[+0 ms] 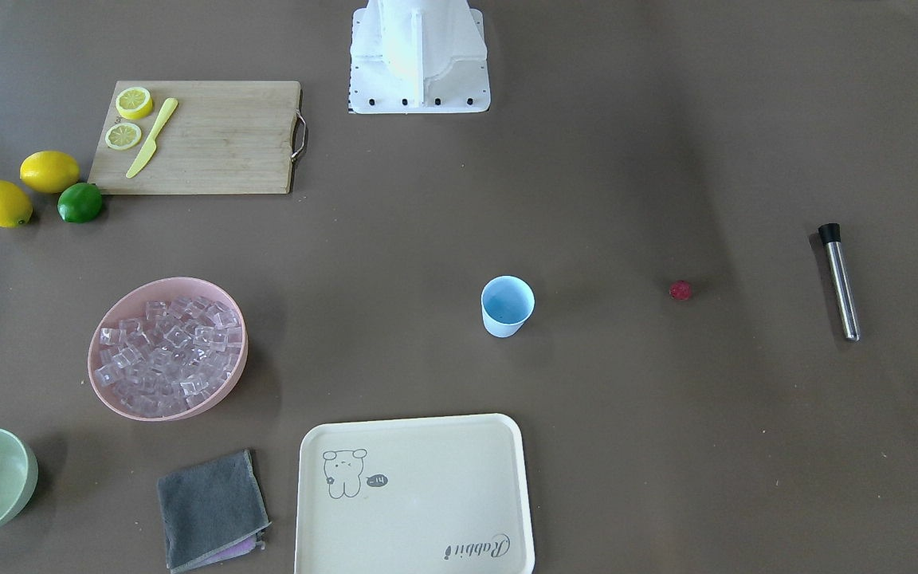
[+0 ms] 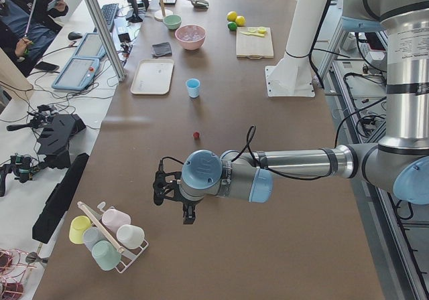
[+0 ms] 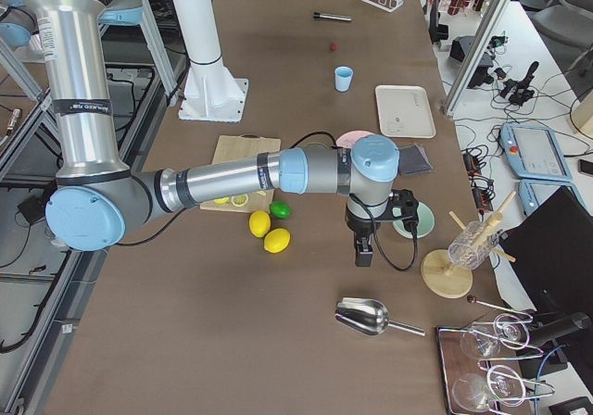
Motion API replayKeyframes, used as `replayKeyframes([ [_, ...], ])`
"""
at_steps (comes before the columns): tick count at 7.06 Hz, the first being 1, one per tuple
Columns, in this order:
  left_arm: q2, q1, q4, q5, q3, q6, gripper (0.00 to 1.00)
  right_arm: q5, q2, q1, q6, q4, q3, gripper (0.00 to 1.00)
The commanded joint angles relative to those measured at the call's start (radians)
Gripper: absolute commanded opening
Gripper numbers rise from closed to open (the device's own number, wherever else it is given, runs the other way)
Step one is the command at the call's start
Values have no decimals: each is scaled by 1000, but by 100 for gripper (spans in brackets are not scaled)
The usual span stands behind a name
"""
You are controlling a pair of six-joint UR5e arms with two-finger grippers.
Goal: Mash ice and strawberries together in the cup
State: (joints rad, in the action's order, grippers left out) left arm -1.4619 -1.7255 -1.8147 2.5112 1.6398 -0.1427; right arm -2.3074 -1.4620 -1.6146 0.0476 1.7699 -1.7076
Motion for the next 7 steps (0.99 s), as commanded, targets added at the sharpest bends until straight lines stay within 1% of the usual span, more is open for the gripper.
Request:
replayKeyframes([
  [1,2,0,-3,-3,-3,9,99,0,-3,-1,0,0,-1,100],
  [4,3,-2,-11,-11,3,12,99,0,2,-1,2,0,-1,100],
  [5,11,1,-11,-31,-14,6,99,0,2,-1,0,2,-3,100],
  [6,-12,1,-5,-90,-64,12,99,3,0,-1,0,0,-3,100],
  [7,0,1,-8,-106,-61,14,99,3,2,-1,0,0,-3,100],
])
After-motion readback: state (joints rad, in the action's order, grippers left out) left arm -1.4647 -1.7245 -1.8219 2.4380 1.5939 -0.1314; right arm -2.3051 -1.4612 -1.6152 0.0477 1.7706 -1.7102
